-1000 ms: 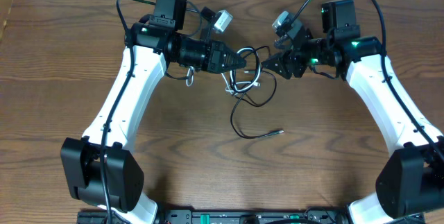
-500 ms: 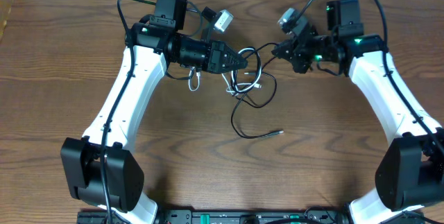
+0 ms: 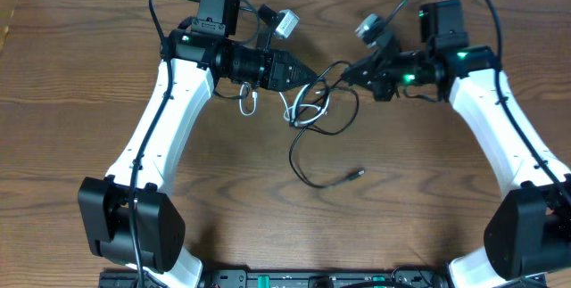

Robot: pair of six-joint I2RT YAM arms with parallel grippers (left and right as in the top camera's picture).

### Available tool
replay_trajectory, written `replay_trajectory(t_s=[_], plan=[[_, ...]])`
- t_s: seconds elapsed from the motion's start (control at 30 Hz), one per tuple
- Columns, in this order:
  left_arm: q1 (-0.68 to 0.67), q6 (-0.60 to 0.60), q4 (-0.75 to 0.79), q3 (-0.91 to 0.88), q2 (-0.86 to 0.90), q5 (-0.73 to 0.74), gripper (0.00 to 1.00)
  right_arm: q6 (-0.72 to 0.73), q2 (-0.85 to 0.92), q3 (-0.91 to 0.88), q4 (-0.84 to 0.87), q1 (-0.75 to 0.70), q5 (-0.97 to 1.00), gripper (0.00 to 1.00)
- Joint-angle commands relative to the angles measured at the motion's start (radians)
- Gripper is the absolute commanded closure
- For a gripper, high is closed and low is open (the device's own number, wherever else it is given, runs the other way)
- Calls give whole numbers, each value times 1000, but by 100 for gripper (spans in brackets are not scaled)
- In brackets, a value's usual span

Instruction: Untangle cables

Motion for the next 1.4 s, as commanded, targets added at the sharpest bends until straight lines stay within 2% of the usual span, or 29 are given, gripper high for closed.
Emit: replay_trajectory(t_s=[0.0, 0.1, 0.2, 0.27, 0.4, 0.47, 0.5, 0.63, 0.83, 1.0, 1.23, 1.37], plan=[[3, 10, 1, 4, -2, -2, 83, 43, -23, 3, -9, 39, -43, 99], [2, 10, 2, 4, -2, -3, 83, 102, -23, 3, 9, 61, -31, 99], [2, 10, 1, 4, -2, -23, 83, 221, -23, 3, 49, 64, 46, 99], [2, 10, -5, 4, -2, -55, 83, 309, -23, 4, 82, 53, 121, 99], [2, 11, -46, 4, -2, -128, 83, 385, -23, 4, 132, 3, 130, 99], [2, 39, -67, 4, -1, -133, 82, 387, -23, 4, 139, -25, 104, 99], [2, 58, -73, 4, 0, -133, 77, 387, -23, 4, 139, -34, 101, 99], [2, 67, -63, 4, 11, -113, 70, 352, -23, 3, 129, -45, 101, 99], [2, 59, -13, 4, 63, -95, 69, 309, -23, 3, 95, -34, 98, 99], [5, -9, 102, 4, 115, -95, 70, 278, -23, 3, 72, -24, 98, 99], [5, 7, 195, 4, 127, -100, 70, 237, -23, 3, 46, -24, 98, 99], [6, 29, 197, 4, 127, -216, 70, 233, -23, 3, 43, -24, 98, 99]])
